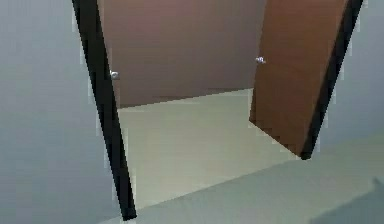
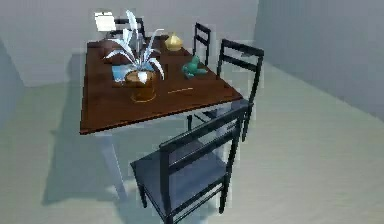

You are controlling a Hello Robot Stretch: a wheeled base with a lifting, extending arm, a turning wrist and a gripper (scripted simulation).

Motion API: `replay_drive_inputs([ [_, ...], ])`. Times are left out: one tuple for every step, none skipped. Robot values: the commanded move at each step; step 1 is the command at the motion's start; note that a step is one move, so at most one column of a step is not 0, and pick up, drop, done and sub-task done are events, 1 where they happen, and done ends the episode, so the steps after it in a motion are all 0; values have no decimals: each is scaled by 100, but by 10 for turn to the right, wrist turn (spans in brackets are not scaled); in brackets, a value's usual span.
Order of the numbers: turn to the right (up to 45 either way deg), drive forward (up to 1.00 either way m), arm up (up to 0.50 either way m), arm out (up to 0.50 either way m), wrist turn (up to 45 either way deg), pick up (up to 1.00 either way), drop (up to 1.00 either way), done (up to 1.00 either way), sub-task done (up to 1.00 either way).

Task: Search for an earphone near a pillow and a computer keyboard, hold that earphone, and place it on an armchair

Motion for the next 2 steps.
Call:
replay_drive_inputs([
  [0,100,0,0,0,0,0,0,0],
  [0,100,0,0,0,0,0,0,0],
])
